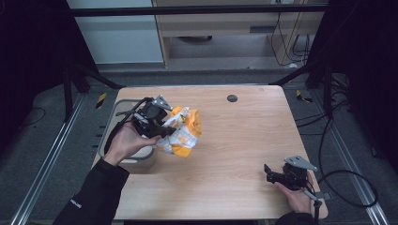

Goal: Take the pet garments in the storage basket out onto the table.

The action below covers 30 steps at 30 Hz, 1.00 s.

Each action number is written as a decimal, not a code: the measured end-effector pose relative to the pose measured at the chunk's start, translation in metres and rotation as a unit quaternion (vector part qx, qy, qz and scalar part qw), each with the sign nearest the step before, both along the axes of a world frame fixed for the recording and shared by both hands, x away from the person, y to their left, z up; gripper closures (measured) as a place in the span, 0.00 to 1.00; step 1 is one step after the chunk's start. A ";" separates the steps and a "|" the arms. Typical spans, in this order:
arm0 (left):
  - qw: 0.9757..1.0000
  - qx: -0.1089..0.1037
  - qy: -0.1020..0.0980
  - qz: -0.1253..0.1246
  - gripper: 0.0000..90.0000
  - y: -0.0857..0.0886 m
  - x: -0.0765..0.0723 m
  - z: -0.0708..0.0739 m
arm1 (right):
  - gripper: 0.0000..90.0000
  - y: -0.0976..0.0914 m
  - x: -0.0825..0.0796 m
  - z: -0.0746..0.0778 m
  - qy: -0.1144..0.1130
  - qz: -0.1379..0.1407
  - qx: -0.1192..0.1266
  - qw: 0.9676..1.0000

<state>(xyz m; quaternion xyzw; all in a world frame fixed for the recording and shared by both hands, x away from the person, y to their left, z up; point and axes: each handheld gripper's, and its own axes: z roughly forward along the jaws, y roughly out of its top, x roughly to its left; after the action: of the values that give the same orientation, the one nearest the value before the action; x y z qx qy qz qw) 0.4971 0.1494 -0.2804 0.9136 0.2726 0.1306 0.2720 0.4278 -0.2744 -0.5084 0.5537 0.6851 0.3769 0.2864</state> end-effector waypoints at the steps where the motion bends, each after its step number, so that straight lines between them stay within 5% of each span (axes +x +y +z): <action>1: 1.000 0.000 0.001 -0.003 0.83 -0.003 0.000 -0.001 | 0.07 0.000 0.000 0.000 0.000 0.000 0.000 1.000; 30: 0.998 0.023 0.015 -0.051 0.83 -0.050 0.000 -0.041 | 0.07 0.000 0.000 0.000 -0.001 0.003 0.000 1.000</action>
<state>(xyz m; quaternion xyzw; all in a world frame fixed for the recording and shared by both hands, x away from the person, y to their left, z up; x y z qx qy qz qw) 0.4975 0.0990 -0.3214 0.9341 0.2269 0.1089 0.2533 0.4276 -0.2744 -0.5083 0.5516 0.6861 0.3784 0.2860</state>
